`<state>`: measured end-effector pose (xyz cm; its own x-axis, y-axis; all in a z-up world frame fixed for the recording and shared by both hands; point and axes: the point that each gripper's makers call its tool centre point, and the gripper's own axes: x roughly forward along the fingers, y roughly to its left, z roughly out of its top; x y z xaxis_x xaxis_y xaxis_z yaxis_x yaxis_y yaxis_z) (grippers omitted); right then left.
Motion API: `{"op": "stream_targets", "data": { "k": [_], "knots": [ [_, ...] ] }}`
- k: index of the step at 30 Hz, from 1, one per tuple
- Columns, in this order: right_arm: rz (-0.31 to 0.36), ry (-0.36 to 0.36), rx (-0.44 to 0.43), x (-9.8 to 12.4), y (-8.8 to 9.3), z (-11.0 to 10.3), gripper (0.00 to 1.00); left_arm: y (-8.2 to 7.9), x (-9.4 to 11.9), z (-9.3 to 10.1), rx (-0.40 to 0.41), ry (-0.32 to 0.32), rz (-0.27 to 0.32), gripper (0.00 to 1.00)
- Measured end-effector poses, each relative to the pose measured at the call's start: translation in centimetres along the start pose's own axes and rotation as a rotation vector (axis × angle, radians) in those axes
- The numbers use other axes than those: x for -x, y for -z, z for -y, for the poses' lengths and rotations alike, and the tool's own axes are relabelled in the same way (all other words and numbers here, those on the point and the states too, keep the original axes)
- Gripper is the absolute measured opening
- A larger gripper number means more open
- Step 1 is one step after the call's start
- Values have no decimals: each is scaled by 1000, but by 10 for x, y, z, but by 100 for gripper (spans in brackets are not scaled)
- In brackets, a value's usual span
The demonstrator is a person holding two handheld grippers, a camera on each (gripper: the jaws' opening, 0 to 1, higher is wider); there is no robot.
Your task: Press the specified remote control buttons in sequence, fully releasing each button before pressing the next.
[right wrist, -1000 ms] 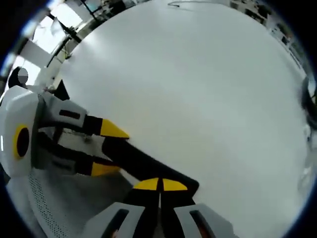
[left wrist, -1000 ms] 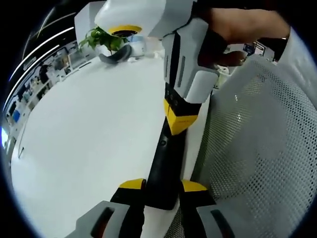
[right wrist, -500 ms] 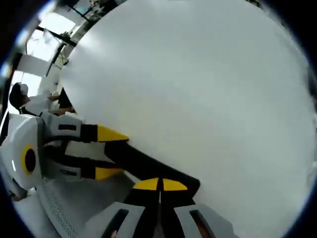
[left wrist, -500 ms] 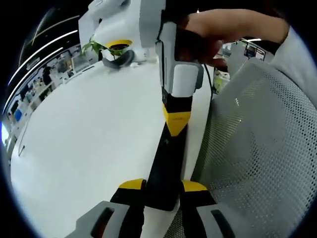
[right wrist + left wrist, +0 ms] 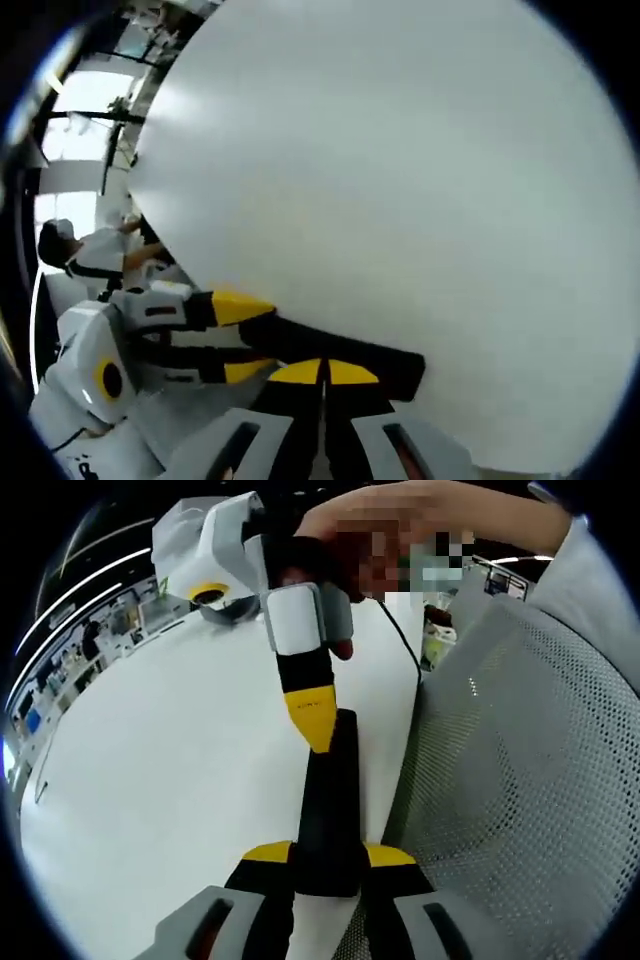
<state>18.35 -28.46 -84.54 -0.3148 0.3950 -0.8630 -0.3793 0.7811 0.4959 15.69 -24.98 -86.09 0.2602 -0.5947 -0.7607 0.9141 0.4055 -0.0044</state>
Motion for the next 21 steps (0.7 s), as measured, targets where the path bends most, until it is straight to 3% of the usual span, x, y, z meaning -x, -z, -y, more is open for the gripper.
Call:
{"op": "stream_targets", "data": {
  "k": [6, 11, 21],
  "knots": [
    [-11, 0, 6, -8, -4, -6, 0, 0, 0, 0, -2, 3, 0, 24],
    [-40, 60, 43, -14, -2, 3, 0, 0, 0, 0, -1, 3, 0, 24],
    [-37, 65, 49, -14, -6, 1, 0, 0, 0, 0, -2, 3, -1, 24]
  ]
}}
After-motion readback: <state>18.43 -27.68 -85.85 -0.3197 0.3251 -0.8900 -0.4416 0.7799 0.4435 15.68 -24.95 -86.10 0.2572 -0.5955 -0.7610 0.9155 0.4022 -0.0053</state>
